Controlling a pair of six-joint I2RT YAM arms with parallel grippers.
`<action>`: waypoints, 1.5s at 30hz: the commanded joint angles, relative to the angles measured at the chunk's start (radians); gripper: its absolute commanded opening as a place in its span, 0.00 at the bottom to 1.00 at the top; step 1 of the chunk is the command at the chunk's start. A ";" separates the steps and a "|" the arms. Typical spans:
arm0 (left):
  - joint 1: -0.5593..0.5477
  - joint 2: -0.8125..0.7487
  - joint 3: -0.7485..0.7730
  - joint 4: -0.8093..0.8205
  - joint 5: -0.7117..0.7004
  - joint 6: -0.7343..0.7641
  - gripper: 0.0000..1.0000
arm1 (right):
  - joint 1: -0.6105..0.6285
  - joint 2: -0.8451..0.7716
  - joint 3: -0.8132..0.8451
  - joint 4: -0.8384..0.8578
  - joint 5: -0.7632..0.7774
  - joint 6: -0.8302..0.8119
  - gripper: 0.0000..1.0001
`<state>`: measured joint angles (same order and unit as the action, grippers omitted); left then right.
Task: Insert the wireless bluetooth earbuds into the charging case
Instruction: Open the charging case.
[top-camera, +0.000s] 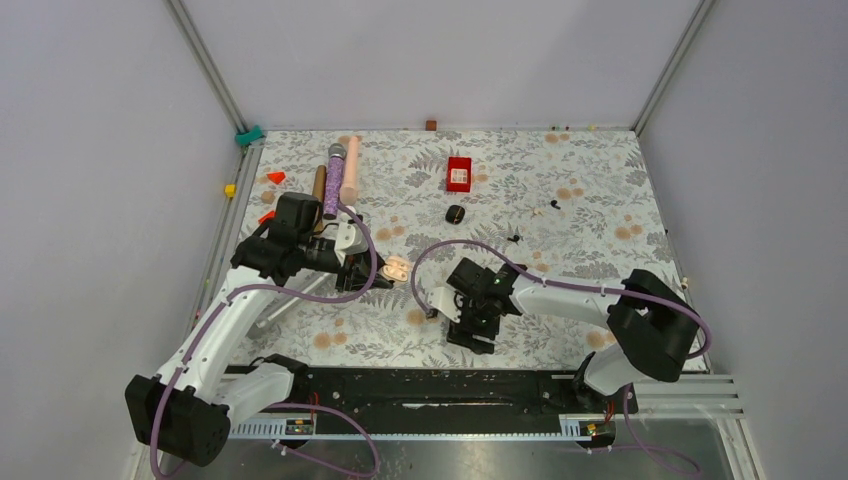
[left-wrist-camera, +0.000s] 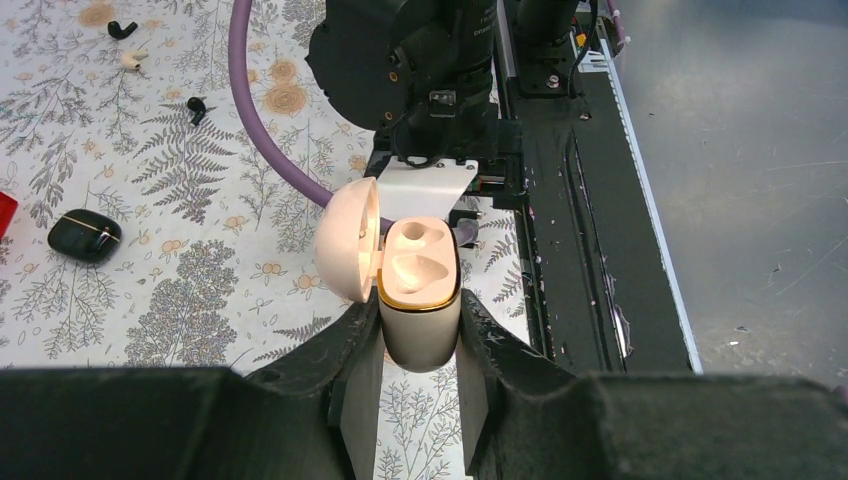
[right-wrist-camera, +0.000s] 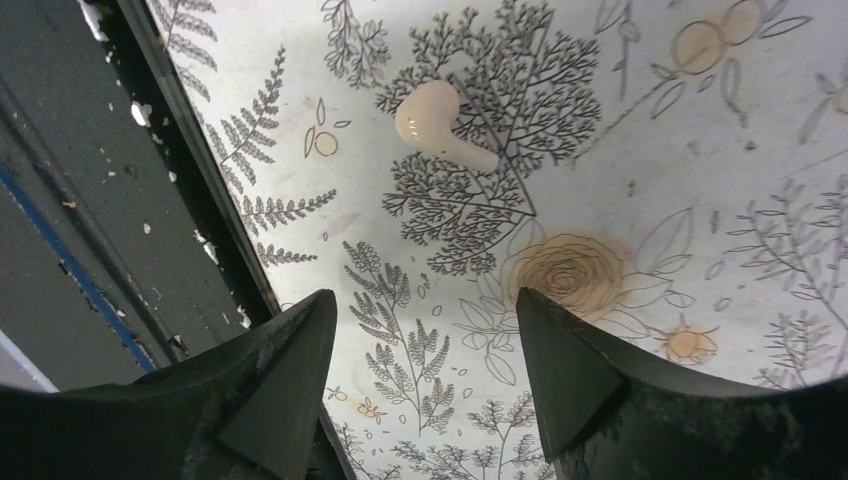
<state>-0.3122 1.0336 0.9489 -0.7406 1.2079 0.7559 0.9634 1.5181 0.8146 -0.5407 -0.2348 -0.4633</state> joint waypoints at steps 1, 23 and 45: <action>0.005 -0.017 0.013 0.016 0.030 0.029 0.00 | 0.011 -0.014 0.064 -0.004 0.050 0.013 0.74; 0.051 -0.069 -0.001 0.017 0.052 0.041 0.00 | 0.063 -0.120 0.000 0.122 -0.096 -0.544 0.71; -0.072 0.108 -0.016 0.084 -0.008 -0.017 0.00 | -0.078 -0.263 0.509 0.010 -0.264 0.148 0.75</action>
<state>-0.3531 1.1416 0.9394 -0.7315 1.2293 0.7612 0.8955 1.2098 1.2713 -0.5365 -0.4278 -0.5255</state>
